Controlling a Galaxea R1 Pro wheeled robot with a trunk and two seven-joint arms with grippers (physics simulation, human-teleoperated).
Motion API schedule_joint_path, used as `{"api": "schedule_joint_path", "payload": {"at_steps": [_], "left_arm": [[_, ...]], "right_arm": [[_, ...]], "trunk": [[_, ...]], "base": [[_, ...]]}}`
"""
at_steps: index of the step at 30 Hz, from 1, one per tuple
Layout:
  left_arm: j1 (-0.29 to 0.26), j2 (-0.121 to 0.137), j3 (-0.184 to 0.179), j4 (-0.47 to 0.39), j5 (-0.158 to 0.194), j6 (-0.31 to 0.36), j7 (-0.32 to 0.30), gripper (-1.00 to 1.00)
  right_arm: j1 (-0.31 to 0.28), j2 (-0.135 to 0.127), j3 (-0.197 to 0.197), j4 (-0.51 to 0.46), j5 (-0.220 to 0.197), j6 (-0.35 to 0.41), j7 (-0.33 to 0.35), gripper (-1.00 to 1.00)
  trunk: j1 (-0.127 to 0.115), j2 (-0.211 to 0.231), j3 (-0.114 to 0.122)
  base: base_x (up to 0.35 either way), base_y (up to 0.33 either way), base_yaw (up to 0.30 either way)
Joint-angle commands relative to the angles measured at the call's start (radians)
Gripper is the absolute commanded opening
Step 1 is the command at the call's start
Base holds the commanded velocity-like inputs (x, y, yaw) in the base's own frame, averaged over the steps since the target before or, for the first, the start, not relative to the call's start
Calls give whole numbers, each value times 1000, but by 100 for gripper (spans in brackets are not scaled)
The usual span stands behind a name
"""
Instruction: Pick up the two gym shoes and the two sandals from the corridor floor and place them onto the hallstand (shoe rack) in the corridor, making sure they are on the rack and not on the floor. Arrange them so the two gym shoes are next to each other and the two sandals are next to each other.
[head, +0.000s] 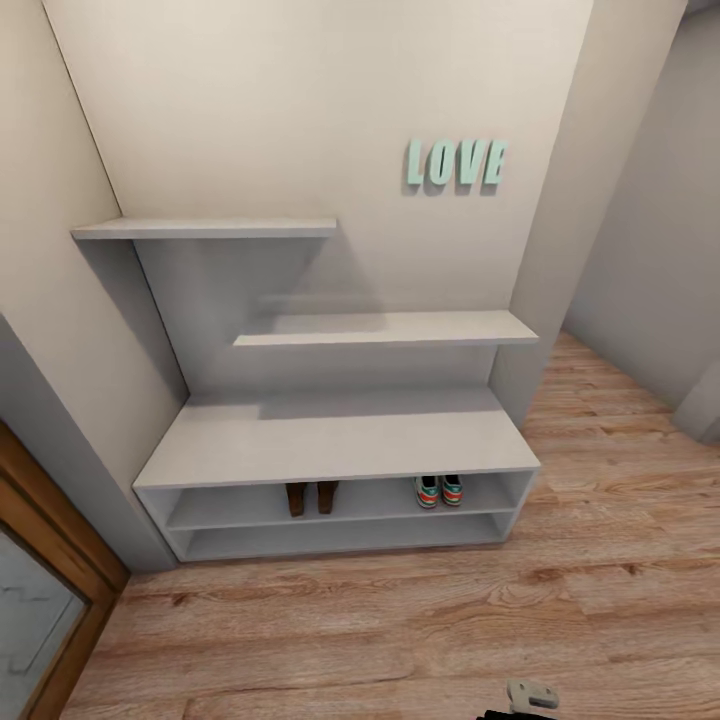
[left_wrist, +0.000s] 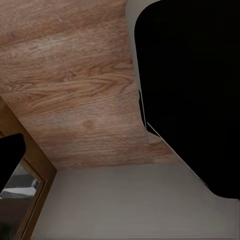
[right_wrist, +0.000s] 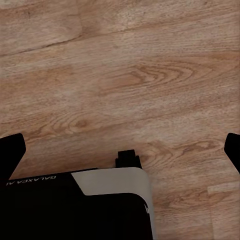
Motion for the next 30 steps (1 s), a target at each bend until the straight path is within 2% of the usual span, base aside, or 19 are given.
{"api": "schedule_joint_path", "payload": {"at_steps": [1,30], "left_arm": [[1,-1,8,-1,-6,4,0,100],[2,-4,10,1,-4,-11,0,100]], "right_arm": [[0,0,9,-2,-9,6,-2,100],[0,0,9,-2,-9,6,-2,100]], "trunk": [[0,-1,-1],[0,-1,-1]], "base": [[0,0,0],[0,0,0]]}}
